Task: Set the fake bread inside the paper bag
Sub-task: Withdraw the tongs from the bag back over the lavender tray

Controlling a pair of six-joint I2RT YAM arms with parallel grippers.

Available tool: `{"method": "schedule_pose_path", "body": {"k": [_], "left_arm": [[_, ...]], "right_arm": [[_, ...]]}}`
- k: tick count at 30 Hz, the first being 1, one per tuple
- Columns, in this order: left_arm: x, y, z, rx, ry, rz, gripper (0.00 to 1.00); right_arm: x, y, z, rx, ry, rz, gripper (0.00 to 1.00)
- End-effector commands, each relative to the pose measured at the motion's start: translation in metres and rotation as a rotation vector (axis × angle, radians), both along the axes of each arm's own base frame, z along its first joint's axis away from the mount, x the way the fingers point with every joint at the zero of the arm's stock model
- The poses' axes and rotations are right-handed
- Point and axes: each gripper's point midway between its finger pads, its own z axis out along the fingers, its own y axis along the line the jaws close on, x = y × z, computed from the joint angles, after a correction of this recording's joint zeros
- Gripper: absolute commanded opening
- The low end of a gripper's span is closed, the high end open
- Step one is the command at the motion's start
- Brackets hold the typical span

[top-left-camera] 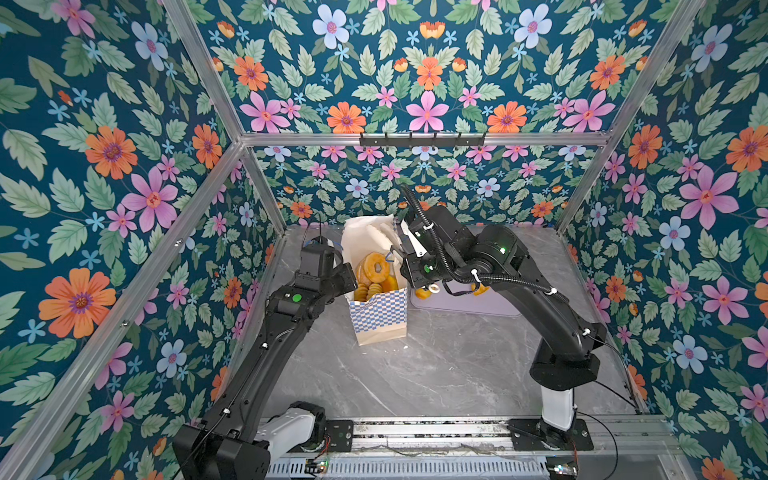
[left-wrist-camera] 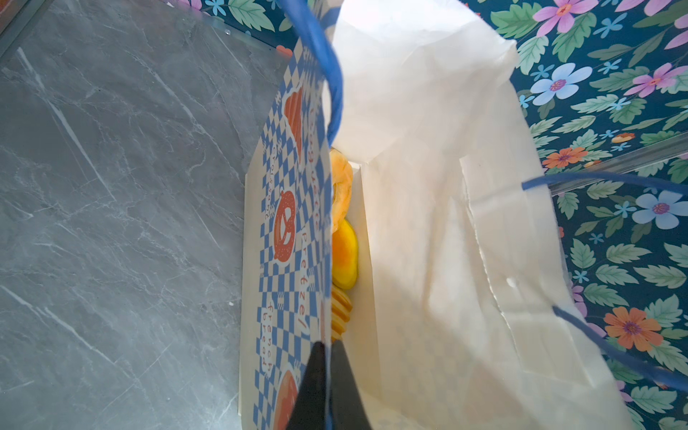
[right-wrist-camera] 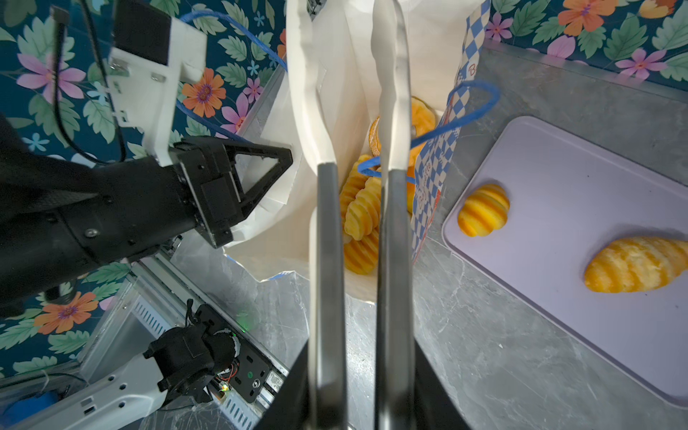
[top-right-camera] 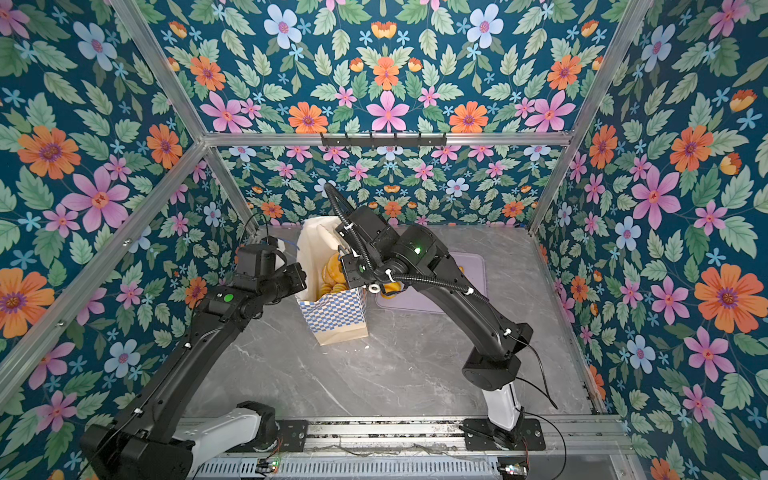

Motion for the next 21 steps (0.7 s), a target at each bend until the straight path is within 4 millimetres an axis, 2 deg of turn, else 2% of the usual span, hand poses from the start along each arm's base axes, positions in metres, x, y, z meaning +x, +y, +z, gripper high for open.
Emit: {"method": "schedule_pose_path", "body": {"k": [1, 7, 14, 16, 17, 21], "left_arm": [[0.001, 0.001, 0.002, 0.003, -0.006, 0.006, 0.04], [0.000, 0.001, 0.003, 0.003, -0.008, 0.004, 0.05], [0.002, 0.001, 0.004, 0.002, -0.010, 0.004, 0.05], [0.003, 0.000, 0.004, 0.002, -0.008, 0.003, 0.05], [0.003, 0.000, 0.004, 0.002, -0.008, 0.004, 0.05], [0.003, 0.000, 0.003, 0.003, -0.006, 0.002, 0.05]], "right_arm": [[0.005, -0.003, 0.021, 0.053, -0.061, -0.027, 0.34], [0.007, -0.026, 0.040, 0.057, -0.138, -0.081, 0.34], [0.011, -0.062, 0.048, 0.063, -0.165, -0.152, 0.33], [0.014, -0.073, 0.045, 0.059, -0.160, -0.180, 0.33], [0.010, -0.085, 0.053, 0.080, -0.171, -0.193, 0.33], [0.011, -0.116, 0.045, 0.068, -0.162, -0.258, 0.33]]}}
